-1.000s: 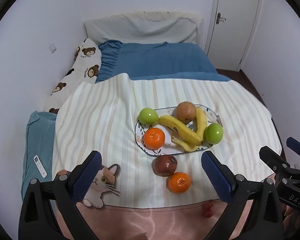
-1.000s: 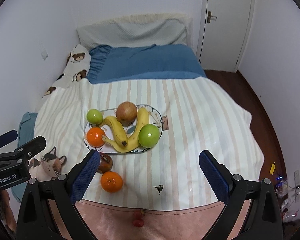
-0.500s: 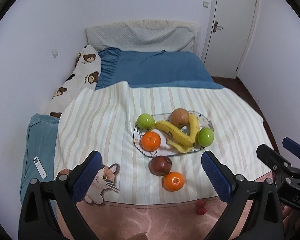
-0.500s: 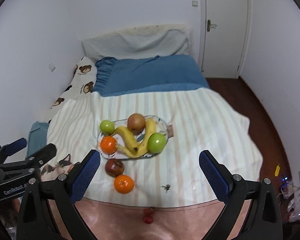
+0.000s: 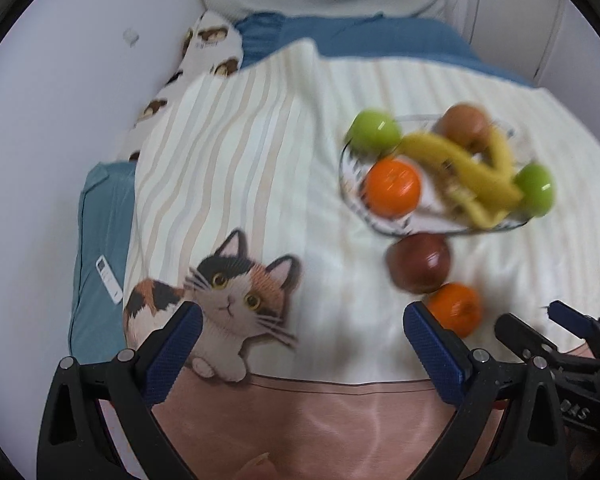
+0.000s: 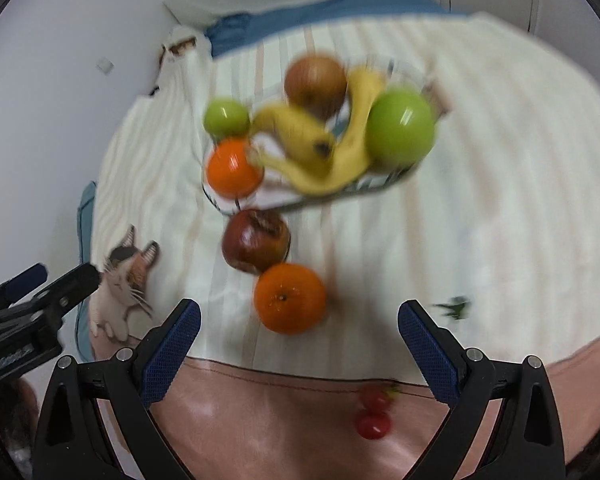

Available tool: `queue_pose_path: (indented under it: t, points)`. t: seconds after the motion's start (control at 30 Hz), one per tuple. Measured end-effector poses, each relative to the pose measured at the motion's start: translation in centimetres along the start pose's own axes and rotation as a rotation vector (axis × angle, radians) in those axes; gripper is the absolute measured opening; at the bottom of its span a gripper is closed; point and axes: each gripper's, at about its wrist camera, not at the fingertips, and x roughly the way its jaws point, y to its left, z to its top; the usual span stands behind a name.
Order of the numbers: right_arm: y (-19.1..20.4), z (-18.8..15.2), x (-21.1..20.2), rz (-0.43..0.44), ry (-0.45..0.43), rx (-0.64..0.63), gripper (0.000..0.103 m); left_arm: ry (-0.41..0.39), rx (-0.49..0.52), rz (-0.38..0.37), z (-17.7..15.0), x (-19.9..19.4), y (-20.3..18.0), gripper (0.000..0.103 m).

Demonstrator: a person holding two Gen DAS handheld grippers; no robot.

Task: Organize fruits
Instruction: 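Lift both open grippers back from the plate, then grasp an orange with the right gripper while the left gripper grasps the dark red apple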

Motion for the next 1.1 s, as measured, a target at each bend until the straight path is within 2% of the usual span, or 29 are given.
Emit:
queue_pose_path:
  t: [0.13, 0.27, 0.37, 0.4, 0.43, 0.53, 0.73, 0.83, 0.97, 1.03, 1.1]
  points:
    - [0.4, -0.1, 5.0, 0.009, 0.065, 0.016, 0.098, 0.061, -0.015, 0.008, -0.1, 2.5, 0.7, 0.103]
    - [1.0, -0.2, 8.1, 0.007, 0.107, 0.026, 0.092, 0.102, -0.022, -0.016, 0.3, 4.3, 0.7, 0.103]
    - [1.3, -0.4, 9.6, -0.008, 0.125, 0.022, 0.078, 0.140, -0.026, -0.066, 0.7, 5.4, 0.3, 0.103]
    - [1.4, -0.5, 10.0, -0.017, 0.131, 0.018, 0.068, 0.157, -0.032, -0.088, 0.9, 5.7, 0.2, 0.103]
    - [1.4, -0.6, 10.3, -0.033, 0.133, 0.012, 0.068, 0.174, -0.040, -0.111, 1.1, 6.0, 0.1, 0.103]
    - [1.3, -0.8, 10.2, -0.016, 0.119, 0.013, 0.067, 0.219, -0.055, -0.188, 1.9, 6.8, -0.8, 0.103]
    - [-0.4, -1.5, 8.2, -0.045, 0.106, 0.017, 0.067, 0.286, -0.057, -0.331, 3.7, 8.4, -3.8, 0.103]
    - [-1.5, -1.8, 7.1, -0.061, 0.100, 0.029, 0.067, 0.322, -0.039, -0.369, 4.6, 9.9, -6.0, 0.103]
    - [-2.8, -2.2, 5.8, -0.068, 0.101, 0.045, 0.067, 0.364, 0.006, -0.384, 5.4, 12.0, -8.9, 0.102]
    - [-3.1, -2.3, 5.5, -0.070, 0.101, 0.051, 0.067, 0.382, 0.016, -0.383, 5.4, 12.9, -9.8, 0.084]
    - [-3.4, -2.3, 5.4, -0.068, 0.101, 0.056, 0.067, 0.377, 0.015, -0.351, 5.4, 13.3, -10.1, 0.067]
